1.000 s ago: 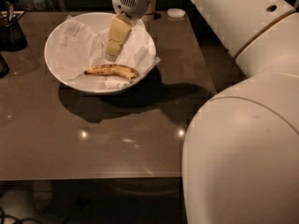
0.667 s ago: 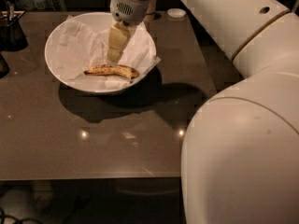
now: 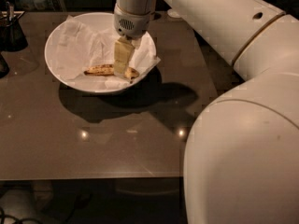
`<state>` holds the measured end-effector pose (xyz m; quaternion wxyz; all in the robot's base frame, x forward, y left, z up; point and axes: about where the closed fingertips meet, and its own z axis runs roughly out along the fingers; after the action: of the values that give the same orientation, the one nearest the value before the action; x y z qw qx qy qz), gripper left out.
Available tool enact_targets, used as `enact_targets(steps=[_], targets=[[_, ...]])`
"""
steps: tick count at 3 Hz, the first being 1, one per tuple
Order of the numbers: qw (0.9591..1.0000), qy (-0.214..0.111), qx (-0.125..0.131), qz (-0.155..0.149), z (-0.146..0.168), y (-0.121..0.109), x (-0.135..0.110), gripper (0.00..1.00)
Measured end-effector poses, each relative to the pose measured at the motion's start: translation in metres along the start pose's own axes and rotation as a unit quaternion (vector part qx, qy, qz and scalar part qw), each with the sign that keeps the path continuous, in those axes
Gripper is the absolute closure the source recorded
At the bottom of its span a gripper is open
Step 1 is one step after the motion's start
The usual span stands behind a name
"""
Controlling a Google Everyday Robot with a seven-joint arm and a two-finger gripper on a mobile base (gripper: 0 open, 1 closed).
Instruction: Pick banana from white bowl
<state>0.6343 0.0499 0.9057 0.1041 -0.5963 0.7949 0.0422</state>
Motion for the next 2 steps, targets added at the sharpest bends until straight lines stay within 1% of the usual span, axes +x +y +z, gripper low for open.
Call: enact_targets(steps=[1,2], targets=[[0.9997,0.024,0.005,-0.005,0.011,-0.005,-0.001,0.33],[0.9991,0.04,0.004,-0.014,0.021,-0.006,-0.005,0.45]])
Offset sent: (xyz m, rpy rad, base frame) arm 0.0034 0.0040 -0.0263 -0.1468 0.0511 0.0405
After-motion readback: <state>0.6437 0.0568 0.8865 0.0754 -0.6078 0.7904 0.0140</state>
